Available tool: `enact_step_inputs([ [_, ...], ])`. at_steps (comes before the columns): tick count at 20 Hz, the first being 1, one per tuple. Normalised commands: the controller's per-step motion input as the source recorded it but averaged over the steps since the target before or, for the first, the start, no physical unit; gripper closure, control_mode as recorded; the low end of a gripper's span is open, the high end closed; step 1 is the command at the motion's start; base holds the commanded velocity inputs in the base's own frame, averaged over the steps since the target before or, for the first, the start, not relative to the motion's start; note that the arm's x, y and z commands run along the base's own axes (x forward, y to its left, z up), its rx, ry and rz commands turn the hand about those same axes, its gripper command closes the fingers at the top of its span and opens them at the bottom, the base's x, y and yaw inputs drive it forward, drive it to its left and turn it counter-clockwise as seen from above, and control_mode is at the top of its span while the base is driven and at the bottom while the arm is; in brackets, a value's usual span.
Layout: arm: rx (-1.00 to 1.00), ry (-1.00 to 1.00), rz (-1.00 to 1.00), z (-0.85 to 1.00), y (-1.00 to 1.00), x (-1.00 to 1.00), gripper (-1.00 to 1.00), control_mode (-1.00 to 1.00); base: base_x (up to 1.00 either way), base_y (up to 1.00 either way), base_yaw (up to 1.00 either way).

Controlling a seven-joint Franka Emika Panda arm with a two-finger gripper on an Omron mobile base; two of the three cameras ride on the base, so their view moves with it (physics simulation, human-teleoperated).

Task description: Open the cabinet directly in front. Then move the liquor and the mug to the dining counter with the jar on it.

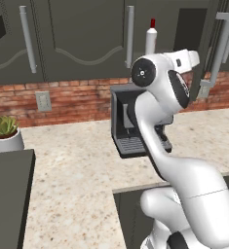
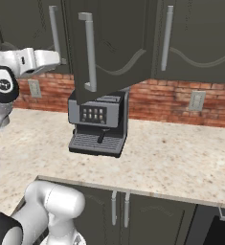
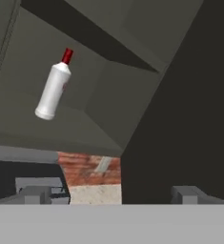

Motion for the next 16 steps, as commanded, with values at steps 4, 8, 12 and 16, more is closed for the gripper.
enact_step_inputs([
  [4,-0.03,-0.04,-0.27,0.0,-0.38,0.11,-1.0,-1.0,0.0,0.0,0.0],
  [8,-0.03,-0.04,-0.27,0.0,-0.38,0.0,-1.0,-1.0,0.0,0.0,0.0],
  [12,-0.01,-0.01,-0.26,0.0,-0.38,0.07,-1.0,-1.0,0.0,0.0,0.0],
  [16,0.0,-0.01,-0.19,0.0,-0.49,0.09,-1.0,-1.0,0.0,0.0,0.0],
])
